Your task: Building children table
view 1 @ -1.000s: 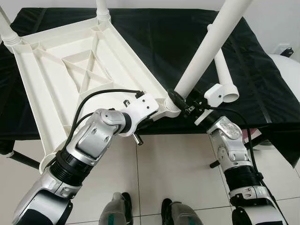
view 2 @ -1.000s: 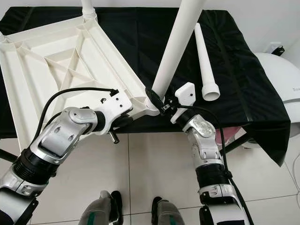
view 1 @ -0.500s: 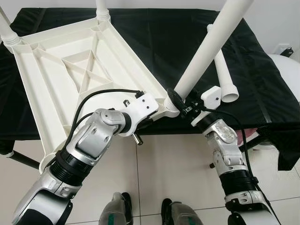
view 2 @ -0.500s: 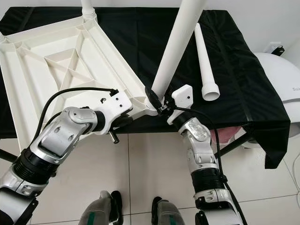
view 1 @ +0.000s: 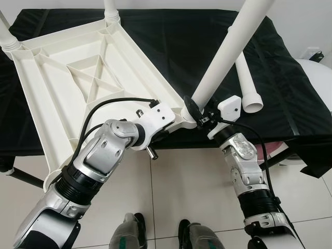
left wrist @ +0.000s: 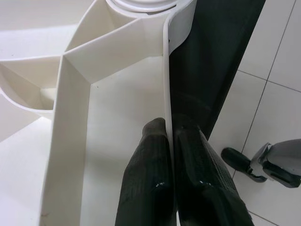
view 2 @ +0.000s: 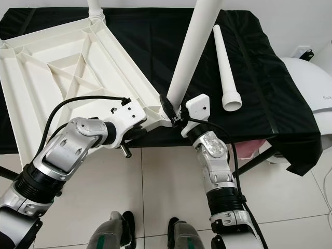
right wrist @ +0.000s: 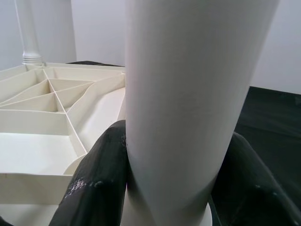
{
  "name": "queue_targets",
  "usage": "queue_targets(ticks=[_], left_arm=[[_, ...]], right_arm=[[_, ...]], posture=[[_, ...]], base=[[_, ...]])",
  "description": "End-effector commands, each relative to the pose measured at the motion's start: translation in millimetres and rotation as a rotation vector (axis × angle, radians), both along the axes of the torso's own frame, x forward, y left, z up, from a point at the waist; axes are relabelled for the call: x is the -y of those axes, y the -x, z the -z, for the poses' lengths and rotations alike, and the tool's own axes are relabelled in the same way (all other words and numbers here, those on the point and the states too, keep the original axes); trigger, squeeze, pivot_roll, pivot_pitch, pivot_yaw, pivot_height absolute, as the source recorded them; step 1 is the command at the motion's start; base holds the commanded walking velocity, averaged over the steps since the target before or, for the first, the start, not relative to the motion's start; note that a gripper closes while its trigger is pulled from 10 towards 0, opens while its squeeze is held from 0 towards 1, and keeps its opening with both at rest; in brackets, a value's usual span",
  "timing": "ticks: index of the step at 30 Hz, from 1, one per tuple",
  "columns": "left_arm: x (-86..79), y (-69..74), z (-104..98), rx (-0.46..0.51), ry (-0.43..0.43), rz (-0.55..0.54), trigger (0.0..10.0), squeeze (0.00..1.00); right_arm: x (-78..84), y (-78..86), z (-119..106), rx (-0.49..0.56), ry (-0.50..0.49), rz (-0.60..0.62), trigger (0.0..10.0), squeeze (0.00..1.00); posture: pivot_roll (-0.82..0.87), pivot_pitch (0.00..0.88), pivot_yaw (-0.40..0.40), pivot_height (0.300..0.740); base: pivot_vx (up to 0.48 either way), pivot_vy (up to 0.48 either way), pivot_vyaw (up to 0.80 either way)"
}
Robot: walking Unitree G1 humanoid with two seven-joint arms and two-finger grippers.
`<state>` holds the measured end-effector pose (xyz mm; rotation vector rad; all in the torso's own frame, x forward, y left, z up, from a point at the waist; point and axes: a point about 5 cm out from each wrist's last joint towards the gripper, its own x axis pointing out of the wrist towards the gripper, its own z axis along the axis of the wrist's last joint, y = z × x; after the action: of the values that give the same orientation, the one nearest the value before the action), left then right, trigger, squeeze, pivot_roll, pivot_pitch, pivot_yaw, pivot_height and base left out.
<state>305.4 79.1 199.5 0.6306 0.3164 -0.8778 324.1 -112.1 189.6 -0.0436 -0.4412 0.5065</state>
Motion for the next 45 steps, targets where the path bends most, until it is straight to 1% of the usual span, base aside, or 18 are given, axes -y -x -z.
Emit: queue_targets(ticks=[1, 4, 6, 12, 17, 27, 33, 36, 45], left_arm=[[3.4, -1.9, -17, 0.085, 0.015, 0.002, 10.0, 0.00], [3.5, -1.9, -17, 0.085, 0.015, 0.003, 10.0, 0.00], [4.2, -1.7, -17, 0.085, 0.015, 0.006, 10.0, 0.00], [5.0, -1.4, -17, 0.084, 0.016, 0.010, 10.0, 0.00], [6.0, -0.4, -16, 0.083, 0.015, 0.016, 10.0, 0.00], [5.6, -0.3, -16, 0.080, 0.012, 0.018, 10.0, 0.00], [4.7, 0.1, -16, 0.077, 0.013, 0.015, 10.0, 0.00], [3.7, 0.1, -17, 0.077, 0.010, 0.014, 10.0, 0.00], [3.0, 0.2, -17, 0.077, 0.008, 0.015, 10.0, 0.00]], right_arm=[[-0.8, 1.0, 18, -0.083, 0.025, 0.028, 10.0, 0.00], [-1.2, 0.8, 19, -0.084, 0.024, 0.038, 10.0, 0.00], [-2.1, 0.6, 20, -0.093, 0.015, 0.077, 10.0, 0.00], [-1.5, 0.2, 21, -0.103, 0.005, 0.114, 10.0, 0.00], [0.2, 0.5, 23, -0.114, -0.005, 0.172, 10.0, 0.00], [3.2, 0.3, 25, -0.130, -0.019, 0.219, 10.0, 0.00], [7.3, -1.9, 25, -0.149, -0.051, 0.264, 10.0, 0.00], [12.2, -5.9, 26, -0.189, -0.097, 0.318, 10.0, 0.00], [11.4, -5.8, 27, -0.196, -0.098, 0.338, 10.0, 0.00]], posture=[[-0.03, 0.175, -0.037, 0.740], [-0.03, 0.175, -0.037, 0.740], [-0.03, 0.170, -0.036, 0.740], [-0.03, 0.170, -0.036, 0.740], [-0.03, 0.172, -0.029, 0.740], [-0.03, 0.179, -0.028, 0.740], [-0.03, 0.186, -0.025, 0.740], [-0.02, 0.188, -0.020, 0.740], [-0.02, 0.194, -0.017, 0.740]], base=[[0.000, 0.000, 0.00], [0.000, 0.000, 0.00], [0.000, 0.000, 0.00], [0.000, 0.000, 0.00], [0.000, 0.000, 0.00], [0.000, 0.000, 0.00], [0.000, 0.000, 0.00], [0.000, 0.000, 0.00], [0.000, 0.000, 0.00]])
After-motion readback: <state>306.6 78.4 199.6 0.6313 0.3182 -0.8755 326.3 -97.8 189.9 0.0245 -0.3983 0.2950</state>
